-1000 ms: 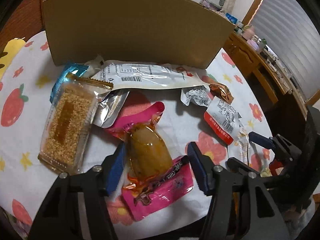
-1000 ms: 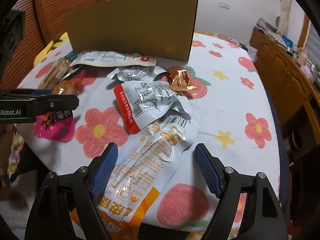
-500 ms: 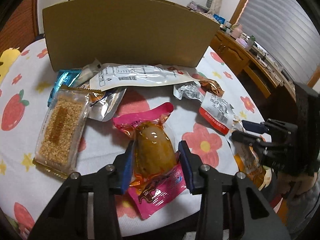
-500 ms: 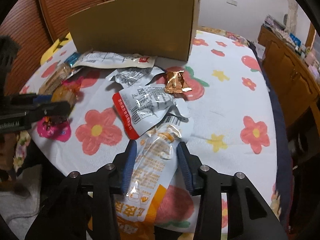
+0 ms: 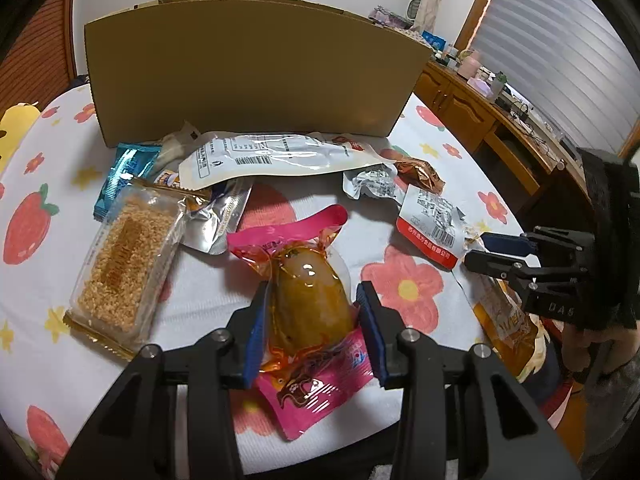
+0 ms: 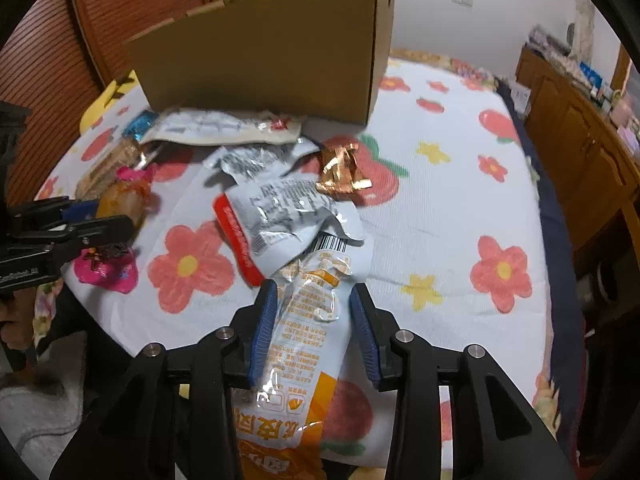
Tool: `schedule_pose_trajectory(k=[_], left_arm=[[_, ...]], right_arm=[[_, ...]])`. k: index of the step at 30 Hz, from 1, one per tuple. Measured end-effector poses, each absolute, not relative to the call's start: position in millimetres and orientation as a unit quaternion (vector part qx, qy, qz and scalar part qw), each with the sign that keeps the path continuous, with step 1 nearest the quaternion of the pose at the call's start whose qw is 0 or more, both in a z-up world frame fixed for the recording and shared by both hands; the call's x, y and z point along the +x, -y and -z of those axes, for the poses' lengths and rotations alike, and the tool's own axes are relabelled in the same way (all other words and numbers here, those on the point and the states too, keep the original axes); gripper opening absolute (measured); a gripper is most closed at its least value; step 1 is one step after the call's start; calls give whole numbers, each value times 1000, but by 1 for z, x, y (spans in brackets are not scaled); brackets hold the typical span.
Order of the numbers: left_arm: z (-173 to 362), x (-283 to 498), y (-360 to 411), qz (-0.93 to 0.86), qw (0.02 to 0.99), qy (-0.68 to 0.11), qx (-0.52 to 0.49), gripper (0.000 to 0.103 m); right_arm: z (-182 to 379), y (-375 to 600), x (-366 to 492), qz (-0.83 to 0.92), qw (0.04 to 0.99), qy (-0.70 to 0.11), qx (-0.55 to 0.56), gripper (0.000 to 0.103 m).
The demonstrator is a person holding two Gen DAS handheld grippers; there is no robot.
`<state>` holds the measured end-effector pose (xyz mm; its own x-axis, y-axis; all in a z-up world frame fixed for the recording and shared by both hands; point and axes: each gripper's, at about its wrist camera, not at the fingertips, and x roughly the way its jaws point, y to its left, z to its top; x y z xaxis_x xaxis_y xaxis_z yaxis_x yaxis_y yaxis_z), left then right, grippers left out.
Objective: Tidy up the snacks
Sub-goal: 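Lift the pink-wrapped snack with left tool while right tool lifts the pouch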
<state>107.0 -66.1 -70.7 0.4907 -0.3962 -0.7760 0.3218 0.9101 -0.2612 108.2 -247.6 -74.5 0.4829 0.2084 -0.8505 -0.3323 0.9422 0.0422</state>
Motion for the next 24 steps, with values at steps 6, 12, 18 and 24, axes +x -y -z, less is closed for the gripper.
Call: schedule_pose_trajectory(k=[6, 12, 18, 24], left_arm=[[69, 107, 71, 211, 865, -454, -24, 39], [69, 106, 71, 216, 866, -451, -29, 39], [68, 105, 69, 218, 866, -449, -33, 39], [69, 104, 66, 217, 865, -450, -37, 39]], right_arm=[[80, 231, 117, -169, 829, -519, -119, 63], [75, 236, 132, -175, 825, -527, -108, 30], [64, 247, 132, -156, 838, -511, -112, 15], [59, 249, 132, -152, 844, -502, -115, 14]])
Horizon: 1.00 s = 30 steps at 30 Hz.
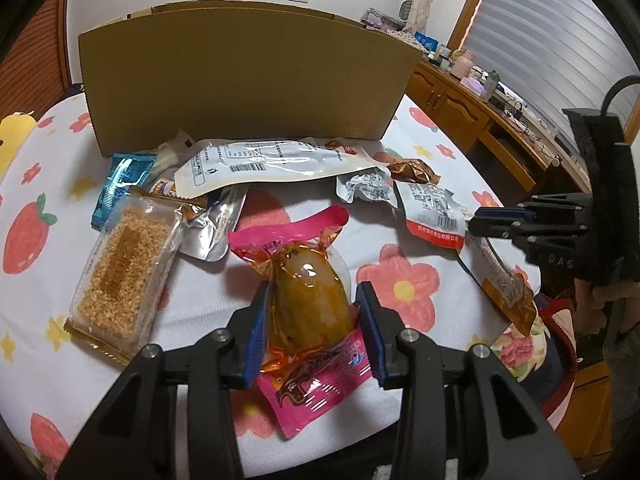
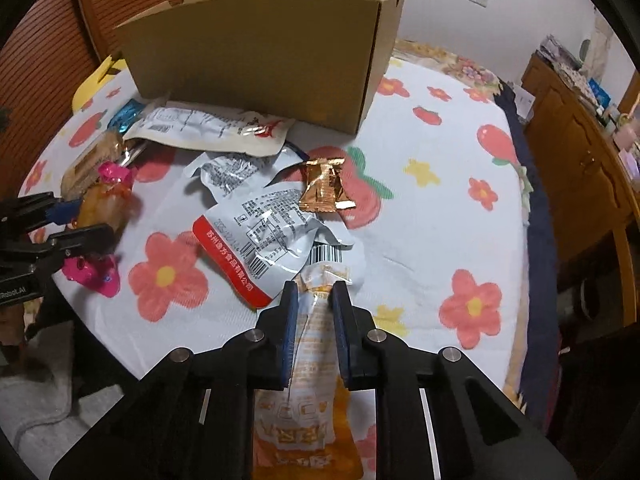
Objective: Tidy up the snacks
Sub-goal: 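Lift the pink-wrapped snack with left tool while right tool lifts the pouch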
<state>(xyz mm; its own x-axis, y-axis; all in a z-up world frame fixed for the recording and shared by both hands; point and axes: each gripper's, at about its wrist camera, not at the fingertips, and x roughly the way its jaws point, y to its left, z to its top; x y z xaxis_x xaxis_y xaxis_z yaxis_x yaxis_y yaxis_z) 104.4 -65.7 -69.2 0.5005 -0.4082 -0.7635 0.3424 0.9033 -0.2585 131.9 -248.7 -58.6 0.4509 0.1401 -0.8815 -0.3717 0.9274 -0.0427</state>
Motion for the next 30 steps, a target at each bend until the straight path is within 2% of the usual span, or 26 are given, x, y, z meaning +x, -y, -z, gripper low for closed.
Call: schedule_pose_trajectory(k=[1, 2, 9, 10, 11, 13, 16, 19, 22, 24, 25, 26, 27, 29, 30], left_arm=[[69, 104, 65, 217, 865, -450, -38, 39], [69, 104, 64, 217, 865, -450, -39, 39], [69, 105, 65, 219, 864, -451, -38, 39], [69, 105, 64, 219, 864, -452, -39, 39], [69, 105, 64, 219, 864, -452, -39, 39], [69, 105, 64, 220, 864, -452, -41, 39], [70, 105, 64, 222, 863, -452, -43, 39], [70, 104, 65, 224, 862, -452, -42, 39], [70, 104, 65, 226, 862, -451, -44, 39], [70, 104, 66, 228, 862, -451, -45, 39], [70, 104, 66, 229, 862, -451, -45, 39], [71, 104, 66, 229, 861, -451, -46, 39], [71, 105, 66, 230, 861, -451, -46, 39], [71, 104, 66, 231, 861, -450, -47, 39], [71, 104, 65, 231, 861, -450, -47, 39]], right_arm=[[56, 249, 131, -154, 845, -499, -114, 4], [52, 249, 130, -153, 847, -496, -115, 0], [48, 246, 132, -147, 845, -494, -140, 2], [50, 248, 133, -148, 843, -498, -136, 9], [51, 250, 133, -148, 841, -503, -136, 30], [56, 252, 132, -155, 832, -515, -136, 57], [64, 251, 134, -161, 816, -537, -142, 60], [80, 244, 137, -171, 785, -573, -163, 70], [83, 246, 147, -177, 778, -585, -145, 75], [83, 245, 152, -179, 775, -588, -146, 72], [81, 244, 154, -182, 775, -588, -144, 57], [79, 243, 154, -186, 773, -589, -144, 50], [78, 242, 155, -189, 772, -589, -144, 48], [77, 240, 152, -193, 777, -582, -141, 37], [77, 239, 150, -191, 780, -578, -141, 36]])
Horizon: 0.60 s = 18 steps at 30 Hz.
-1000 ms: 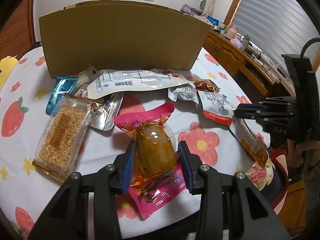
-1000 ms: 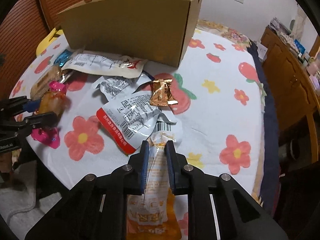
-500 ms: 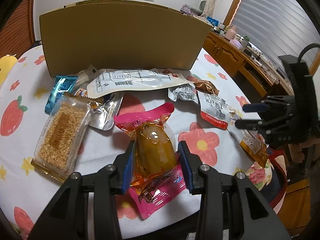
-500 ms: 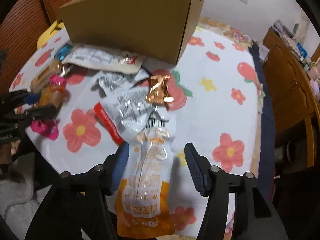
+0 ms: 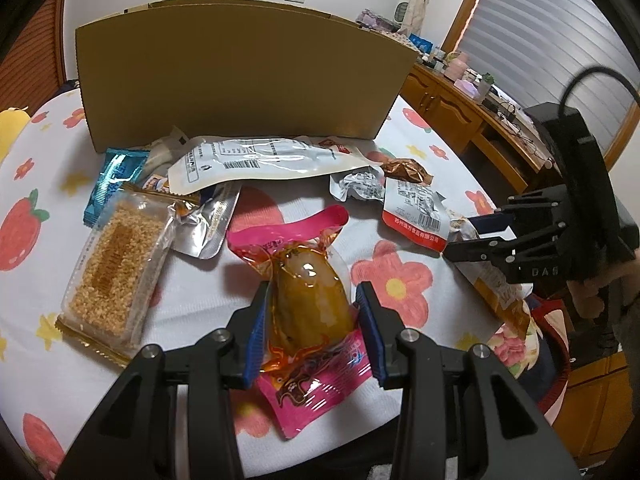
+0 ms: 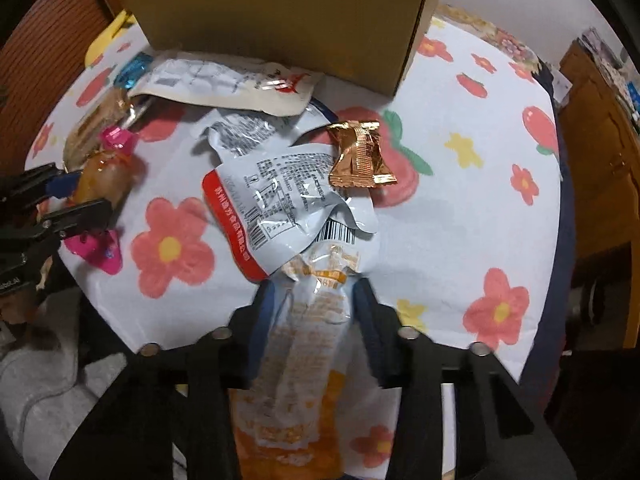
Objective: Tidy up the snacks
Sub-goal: 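Lift the pink-wrapped snack with left tool while right tool lifts the pouch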
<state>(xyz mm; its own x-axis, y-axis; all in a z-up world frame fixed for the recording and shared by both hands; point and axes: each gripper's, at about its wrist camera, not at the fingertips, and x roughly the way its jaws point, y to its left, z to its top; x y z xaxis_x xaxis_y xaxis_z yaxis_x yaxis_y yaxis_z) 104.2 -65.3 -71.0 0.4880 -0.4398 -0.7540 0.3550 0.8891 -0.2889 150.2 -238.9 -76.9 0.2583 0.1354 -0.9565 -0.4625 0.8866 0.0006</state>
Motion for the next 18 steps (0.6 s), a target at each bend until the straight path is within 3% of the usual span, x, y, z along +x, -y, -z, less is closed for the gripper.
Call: schedule_pose_trajectory(k=[7, 18], left_arm=[[66, 101, 62, 234, 864, -444, -49, 39], [27, 94, 57, 249, 882, -396, -49, 39]], right_arm=[[73, 236, 138, -173, 795, -558, -163, 32], [10, 253, 132, -158, 838, -498, -154, 33]])
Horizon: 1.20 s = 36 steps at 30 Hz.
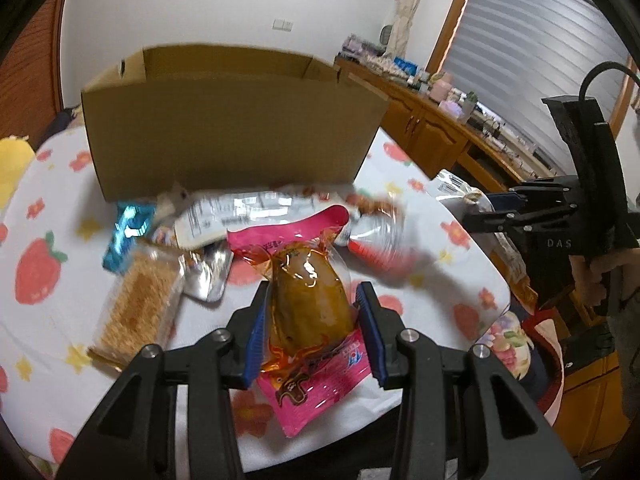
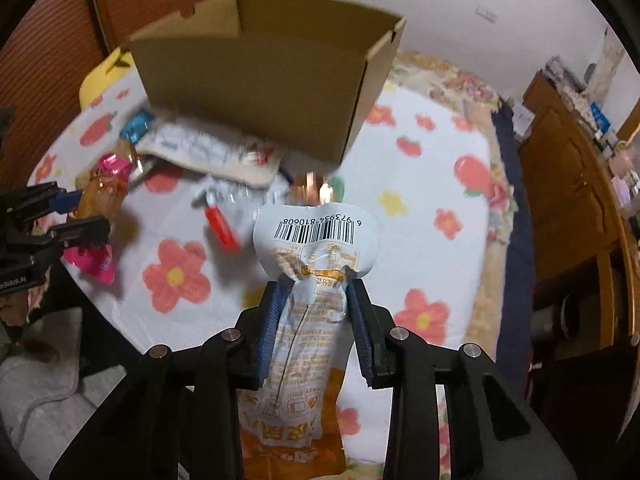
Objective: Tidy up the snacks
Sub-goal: 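Lift the pink-wrapped snack with left tool while right tool lifts the pouch, then carry both snacks over the box and open both tools to drop them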
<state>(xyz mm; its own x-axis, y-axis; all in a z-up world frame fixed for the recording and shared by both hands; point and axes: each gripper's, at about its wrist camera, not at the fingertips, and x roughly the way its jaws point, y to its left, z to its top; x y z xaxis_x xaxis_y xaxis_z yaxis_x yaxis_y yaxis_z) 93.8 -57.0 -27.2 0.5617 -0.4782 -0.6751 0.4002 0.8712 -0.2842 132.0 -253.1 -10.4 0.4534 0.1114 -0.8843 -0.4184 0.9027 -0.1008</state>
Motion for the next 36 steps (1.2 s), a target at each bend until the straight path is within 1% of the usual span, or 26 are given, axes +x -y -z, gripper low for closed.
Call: schedule_pose_trajectory(k=[5, 10, 16, 20, 30, 36], left_arm=[[3, 99, 46, 252, 891, -374, -46, 40], [-25, 122, 36, 248, 902, -352, -29, 40], [-57, 165, 26, 236, 914, -329, 0, 40], [-71, 201, 22, 231, 916, -329, 6, 40], [-82, 266, 24, 205, 920, -334, 30, 41], [-69, 295, 24, 202, 911, -359, 23, 41]], right_arm=[[-18, 247, 136, -164, 858, -464, -149, 33], [-39, 236, 148, -172, 876, -430, -133, 33], [-61, 220, 184, -187, 896, -390, -98, 34], [-76, 211, 219, -190, 908, -365, -78, 34], [-91, 182, 294, -168, 920, -349, -65, 34], [-72, 170, 317, -163, 915, -368, -40, 34]])
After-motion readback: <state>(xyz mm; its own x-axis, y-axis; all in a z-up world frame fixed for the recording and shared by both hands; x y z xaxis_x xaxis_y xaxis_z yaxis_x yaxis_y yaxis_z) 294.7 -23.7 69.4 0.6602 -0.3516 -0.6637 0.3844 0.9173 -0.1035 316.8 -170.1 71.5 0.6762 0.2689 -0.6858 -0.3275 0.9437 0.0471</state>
